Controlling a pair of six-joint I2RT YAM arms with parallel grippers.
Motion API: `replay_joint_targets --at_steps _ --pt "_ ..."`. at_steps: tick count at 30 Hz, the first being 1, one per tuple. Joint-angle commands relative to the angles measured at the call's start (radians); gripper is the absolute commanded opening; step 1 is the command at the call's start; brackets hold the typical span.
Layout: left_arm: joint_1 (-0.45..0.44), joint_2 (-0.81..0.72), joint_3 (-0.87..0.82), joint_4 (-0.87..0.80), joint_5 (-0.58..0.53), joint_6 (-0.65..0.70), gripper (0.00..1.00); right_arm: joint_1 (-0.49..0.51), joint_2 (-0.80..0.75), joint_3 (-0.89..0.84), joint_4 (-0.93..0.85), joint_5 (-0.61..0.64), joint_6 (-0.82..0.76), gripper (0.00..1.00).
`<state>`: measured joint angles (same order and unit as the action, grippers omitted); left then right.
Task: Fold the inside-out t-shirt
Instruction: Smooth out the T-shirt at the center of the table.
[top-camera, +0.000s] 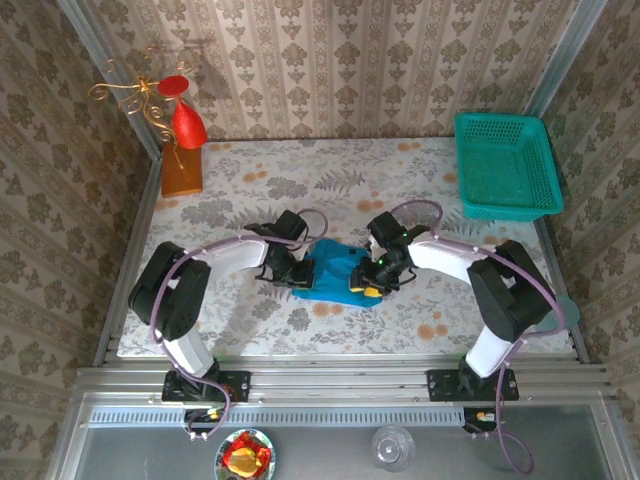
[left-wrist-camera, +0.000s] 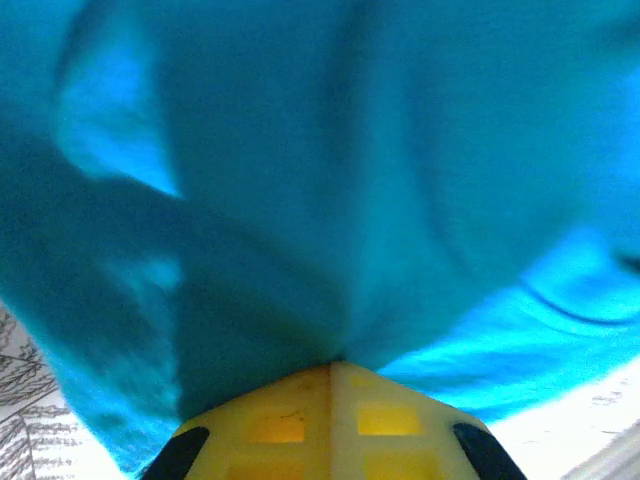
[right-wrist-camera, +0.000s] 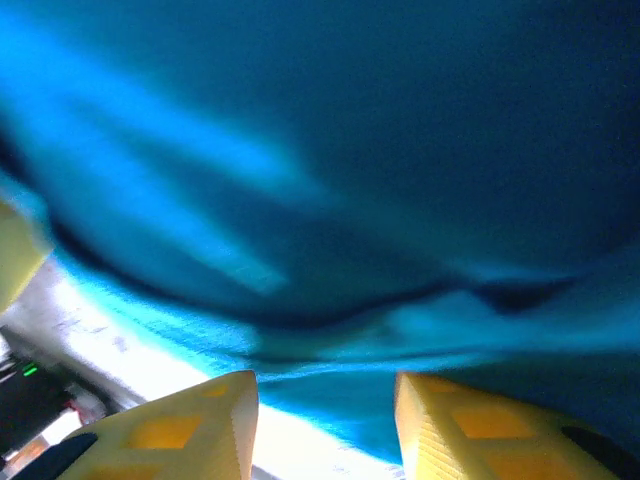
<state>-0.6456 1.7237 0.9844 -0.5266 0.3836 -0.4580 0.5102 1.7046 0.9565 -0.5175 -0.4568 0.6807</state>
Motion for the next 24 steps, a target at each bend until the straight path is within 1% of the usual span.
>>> replay_joint_targets --at_steps 1,3,7,11,13,16,19,22,24 --pt "0.018 0.056 -0.062 0.033 -0.006 -0.017 0.04 -0.010 0.069 -0.010 -0.118 0.186 -0.024 0.42" --pt "0.023 0.060 -0.070 0.044 0.004 -0.016 0.04 -0.009 0.082 0.000 -0.130 0.180 -0.035 0.41" --pt "0.023 -0.011 -0.038 0.018 0.011 -0.020 0.04 -0.004 -0.002 0.013 -0.097 0.100 -0.028 0.41" --pt "0.032 -0.078 0.063 -0.041 -0.003 -0.014 0.04 -0.005 -0.081 0.047 -0.056 0.033 -0.006 0.41" --pt "0.043 -0.078 0.121 -0.054 -0.004 -0.010 0.04 -0.007 -0.102 0.055 -0.040 0.019 0.015 0.41" --pt "0.067 -0.028 0.203 -0.050 0.013 -0.003 0.04 -0.007 -0.117 0.052 0.028 -0.038 0.048 0.41" --pt "0.087 0.056 0.266 -0.029 0.042 0.007 0.03 0.011 -0.089 0.051 0.083 -0.109 0.071 0.40" --pt "0.105 0.134 0.318 0.002 0.082 0.005 0.03 0.036 -0.059 0.035 0.113 -0.144 0.079 0.40" --pt "0.112 0.183 0.351 0.005 0.070 0.010 0.03 0.045 -0.041 0.016 0.127 -0.141 0.083 0.39"
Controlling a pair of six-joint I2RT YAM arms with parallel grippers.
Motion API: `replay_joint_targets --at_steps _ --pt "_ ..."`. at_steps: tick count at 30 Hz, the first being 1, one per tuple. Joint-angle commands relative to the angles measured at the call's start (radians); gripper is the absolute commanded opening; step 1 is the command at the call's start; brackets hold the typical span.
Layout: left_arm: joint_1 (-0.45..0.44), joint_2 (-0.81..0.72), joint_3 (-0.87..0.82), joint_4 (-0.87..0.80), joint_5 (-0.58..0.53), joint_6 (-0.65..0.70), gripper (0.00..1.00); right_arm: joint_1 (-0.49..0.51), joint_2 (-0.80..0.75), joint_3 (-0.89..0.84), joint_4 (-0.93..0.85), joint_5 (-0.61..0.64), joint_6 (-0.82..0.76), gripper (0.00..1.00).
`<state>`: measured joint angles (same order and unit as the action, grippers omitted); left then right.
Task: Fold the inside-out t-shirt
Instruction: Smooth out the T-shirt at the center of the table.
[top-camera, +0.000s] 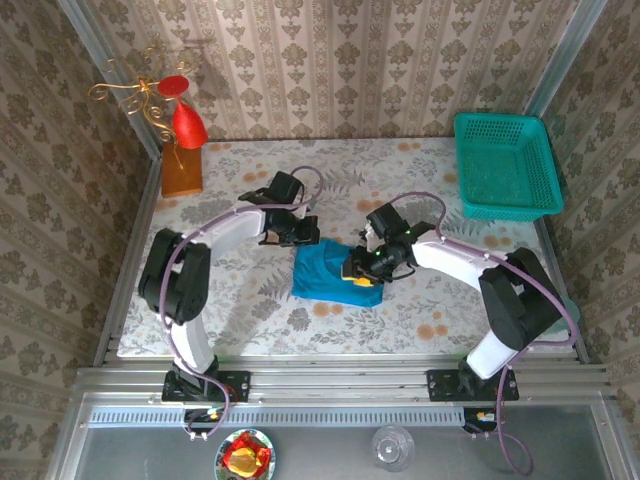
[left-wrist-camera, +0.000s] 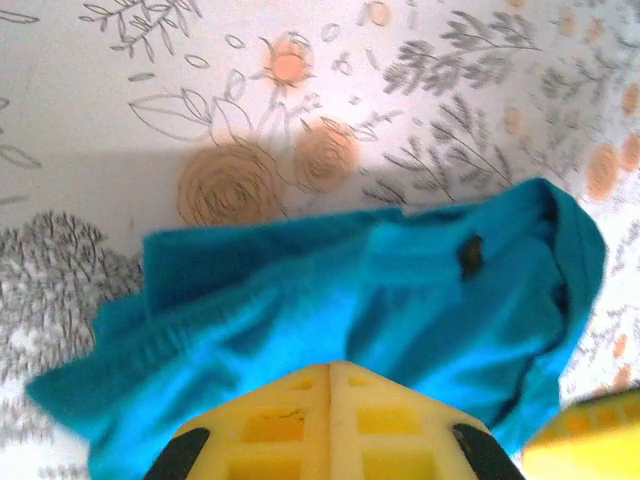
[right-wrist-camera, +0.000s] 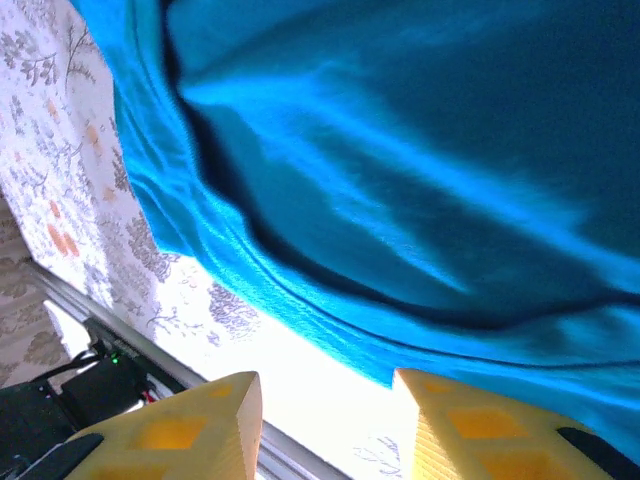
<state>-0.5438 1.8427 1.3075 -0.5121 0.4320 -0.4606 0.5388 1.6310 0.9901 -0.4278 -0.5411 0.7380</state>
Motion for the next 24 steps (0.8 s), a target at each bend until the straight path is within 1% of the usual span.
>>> replay_joint_targets --at_steps 1,5,7,10,14,17,21,24 --pt "0.014 0.091 0.041 -0.006 0.015 0.013 0.03 0.018 0.043 -0.032 0.042 -0.045 0.030 0.39" --pt "0.024 0.196 0.089 -0.008 -0.022 0.010 0.03 0.018 0.094 -0.072 0.030 0.014 0.038 0.38" --pt "0.025 0.236 0.107 -0.018 -0.044 0.014 0.03 0.020 0.111 -0.083 0.029 0.019 0.035 0.37" --pt "0.027 0.259 0.117 -0.021 -0.044 0.010 0.03 0.021 0.101 -0.090 0.031 0.017 0.035 0.37" --pt "0.027 0.182 0.097 -0.014 -0.044 0.010 0.03 0.022 0.042 -0.074 0.014 0.021 0.029 0.37" --pt "0.027 0.072 0.070 -0.009 -0.062 0.014 0.08 0.021 -0.007 -0.052 -0.006 0.047 0.030 0.38" --pt "0.038 -0.050 0.022 -0.032 -0.074 0.016 0.19 0.019 -0.065 -0.031 -0.035 0.119 0.043 0.38" --pt "0.046 -0.113 -0.030 -0.067 -0.067 0.019 0.27 0.008 -0.089 -0.027 -0.040 0.149 0.053 0.38"
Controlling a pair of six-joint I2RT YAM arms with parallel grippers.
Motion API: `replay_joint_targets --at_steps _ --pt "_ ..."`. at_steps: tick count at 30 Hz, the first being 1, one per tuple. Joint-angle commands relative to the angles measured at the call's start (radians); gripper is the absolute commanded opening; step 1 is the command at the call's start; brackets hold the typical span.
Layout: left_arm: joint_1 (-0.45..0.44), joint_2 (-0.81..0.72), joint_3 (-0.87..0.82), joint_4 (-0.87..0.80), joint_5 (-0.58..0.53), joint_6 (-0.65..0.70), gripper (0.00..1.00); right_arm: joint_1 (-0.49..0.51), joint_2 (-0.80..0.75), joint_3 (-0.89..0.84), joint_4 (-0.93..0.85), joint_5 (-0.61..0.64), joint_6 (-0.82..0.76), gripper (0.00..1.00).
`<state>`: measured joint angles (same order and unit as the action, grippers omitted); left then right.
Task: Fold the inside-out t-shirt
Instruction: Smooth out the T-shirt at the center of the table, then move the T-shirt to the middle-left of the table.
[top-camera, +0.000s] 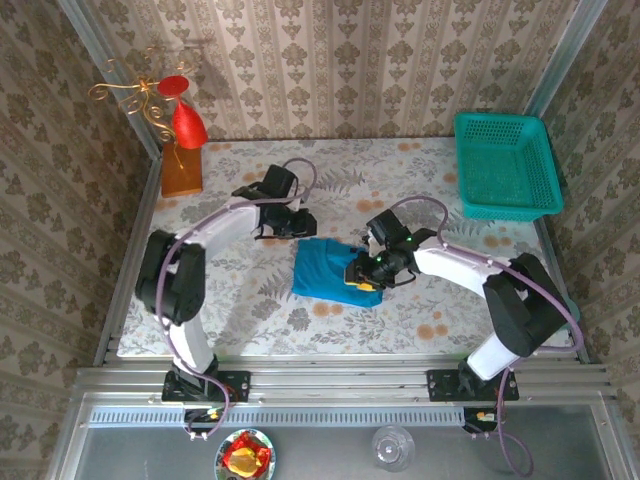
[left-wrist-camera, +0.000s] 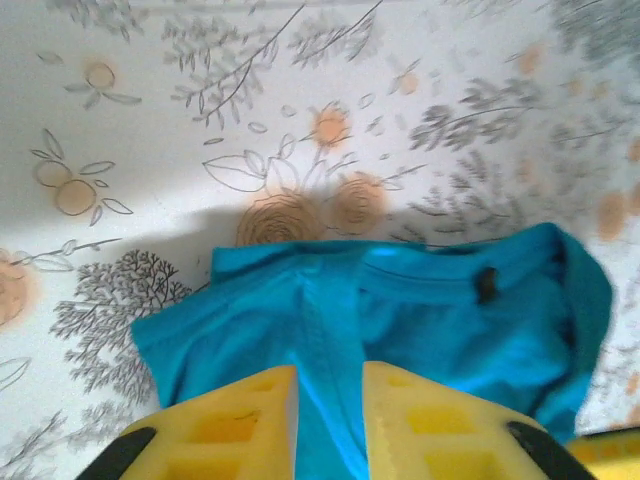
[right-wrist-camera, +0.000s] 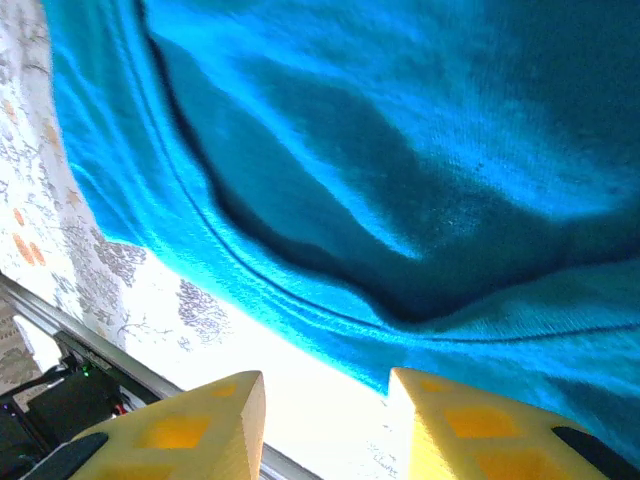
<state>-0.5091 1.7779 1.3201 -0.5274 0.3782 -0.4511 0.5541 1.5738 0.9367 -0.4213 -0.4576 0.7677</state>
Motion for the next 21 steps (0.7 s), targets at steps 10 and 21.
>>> replay_joint_targets --at_steps 10,21 --pt "0.011 -0.088 -0.226 -0.049 0.017 0.014 0.44 -0.009 0.045 0.006 -0.013 0.005 0.014 0.38" --pt "-0.015 0.014 -0.223 0.000 0.004 0.008 0.50 -0.008 0.119 -0.059 0.045 0.003 0.031 0.37"
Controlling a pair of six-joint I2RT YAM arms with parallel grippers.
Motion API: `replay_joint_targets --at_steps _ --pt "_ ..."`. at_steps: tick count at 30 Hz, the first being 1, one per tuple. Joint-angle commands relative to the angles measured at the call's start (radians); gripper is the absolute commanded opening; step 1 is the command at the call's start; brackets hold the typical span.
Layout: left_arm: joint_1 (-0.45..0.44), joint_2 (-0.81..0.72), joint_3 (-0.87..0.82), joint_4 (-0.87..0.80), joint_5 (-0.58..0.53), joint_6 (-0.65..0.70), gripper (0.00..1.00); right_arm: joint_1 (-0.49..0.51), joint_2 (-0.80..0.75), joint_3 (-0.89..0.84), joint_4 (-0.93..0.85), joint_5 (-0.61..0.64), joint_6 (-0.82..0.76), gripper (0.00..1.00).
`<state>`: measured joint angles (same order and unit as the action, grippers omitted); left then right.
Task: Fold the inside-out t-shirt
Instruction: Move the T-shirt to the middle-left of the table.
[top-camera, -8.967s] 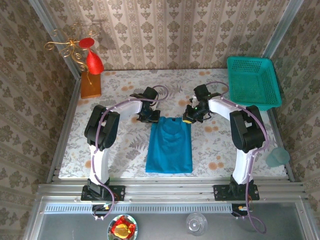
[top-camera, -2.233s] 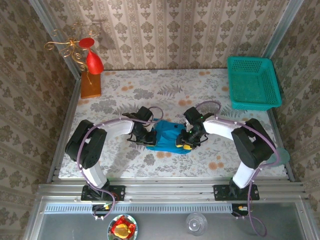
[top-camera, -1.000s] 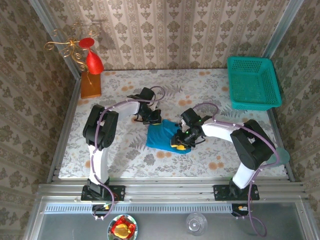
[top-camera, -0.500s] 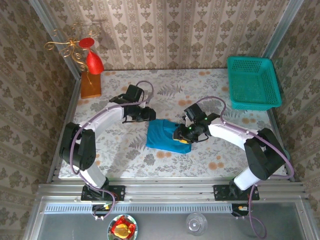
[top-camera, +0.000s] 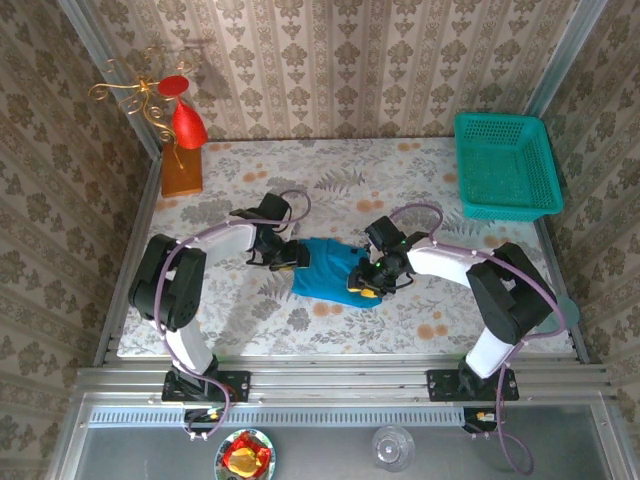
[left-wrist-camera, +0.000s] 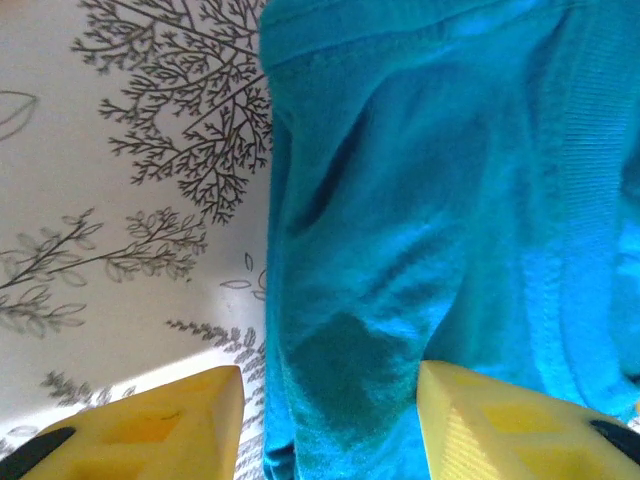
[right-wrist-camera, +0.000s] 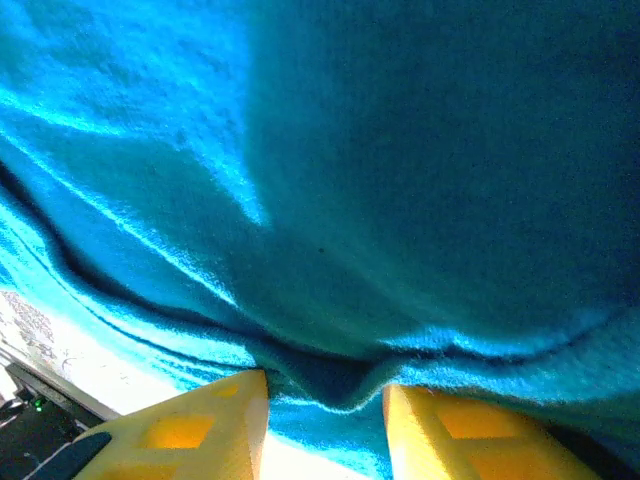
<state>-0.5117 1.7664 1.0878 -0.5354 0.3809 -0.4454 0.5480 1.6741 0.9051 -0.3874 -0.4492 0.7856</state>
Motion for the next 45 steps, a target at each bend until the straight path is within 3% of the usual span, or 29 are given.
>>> replay_joint_targets --at_steps 1,6,16,26,34,39,45 --pt "-0.018 0.036 0.015 0.004 -0.005 0.002 0.50 -0.001 0.018 -0.033 0.018 -0.005 0.017 0.37" --pt "-0.056 0.081 0.042 -0.008 -0.030 0.002 0.48 0.001 0.021 -0.045 0.024 -0.007 0.021 0.37" --pt "-0.105 0.119 0.071 -0.031 -0.054 -0.002 0.36 0.003 0.022 -0.055 0.031 -0.008 0.024 0.36" --pt "-0.111 0.128 0.095 -0.067 -0.105 0.011 0.12 0.003 -0.006 -0.032 0.000 0.007 0.015 0.35" --pt "0.046 0.063 0.077 -0.130 -0.188 0.112 0.02 -0.037 -0.147 0.010 -0.108 0.093 -0.017 0.44" --pt "0.171 0.077 0.142 -0.241 -0.365 0.216 0.00 -0.085 -0.209 -0.009 -0.127 0.087 -0.034 0.45" --pt "0.295 0.130 0.205 -0.244 -0.464 0.280 0.00 -0.133 -0.228 -0.035 -0.120 0.036 -0.065 0.46"
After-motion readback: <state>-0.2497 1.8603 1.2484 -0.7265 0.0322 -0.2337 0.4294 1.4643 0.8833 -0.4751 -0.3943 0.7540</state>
